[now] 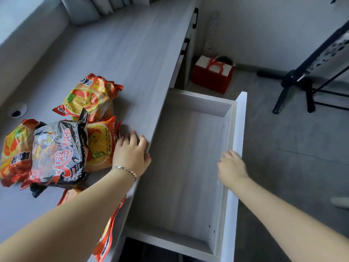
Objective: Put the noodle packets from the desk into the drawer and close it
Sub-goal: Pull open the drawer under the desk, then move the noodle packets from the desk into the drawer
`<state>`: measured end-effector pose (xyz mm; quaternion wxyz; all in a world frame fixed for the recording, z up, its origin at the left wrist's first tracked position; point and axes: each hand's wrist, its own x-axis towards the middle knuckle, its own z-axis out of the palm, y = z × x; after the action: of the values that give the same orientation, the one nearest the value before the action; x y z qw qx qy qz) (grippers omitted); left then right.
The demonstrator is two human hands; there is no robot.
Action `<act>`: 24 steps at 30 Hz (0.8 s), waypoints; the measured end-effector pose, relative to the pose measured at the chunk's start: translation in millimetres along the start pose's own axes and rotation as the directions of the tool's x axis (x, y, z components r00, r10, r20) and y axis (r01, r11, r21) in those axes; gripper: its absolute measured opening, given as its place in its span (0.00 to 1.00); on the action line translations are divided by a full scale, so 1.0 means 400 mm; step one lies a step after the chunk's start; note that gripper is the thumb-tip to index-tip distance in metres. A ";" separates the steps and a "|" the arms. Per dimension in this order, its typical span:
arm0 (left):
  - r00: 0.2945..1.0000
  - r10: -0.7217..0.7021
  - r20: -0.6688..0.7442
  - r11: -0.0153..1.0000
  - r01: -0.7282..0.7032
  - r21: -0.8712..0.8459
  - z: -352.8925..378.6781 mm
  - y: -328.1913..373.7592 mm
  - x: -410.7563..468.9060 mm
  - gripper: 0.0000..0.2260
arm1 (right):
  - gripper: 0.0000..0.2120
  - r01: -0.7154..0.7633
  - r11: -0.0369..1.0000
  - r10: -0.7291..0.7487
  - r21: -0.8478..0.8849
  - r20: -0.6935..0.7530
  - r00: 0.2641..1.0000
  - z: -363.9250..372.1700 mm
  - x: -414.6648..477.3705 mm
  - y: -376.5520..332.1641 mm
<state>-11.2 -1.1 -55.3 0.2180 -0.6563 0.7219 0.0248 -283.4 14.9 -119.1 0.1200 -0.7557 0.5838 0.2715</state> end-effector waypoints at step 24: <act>0.971 0.091 -0.222 0.946 -0.154 -0.285 -0.161 -0.122 -0.045 0.21 | 0.12 -0.112 0.801 0.146 0.589 -0.010 0.989 -0.238 -0.039 -0.121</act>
<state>18.4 -11.5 21.3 0.0377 -0.6345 0.7679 0.0796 -214.3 -5.8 -38.7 0.3123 -0.6476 0.6920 0.0649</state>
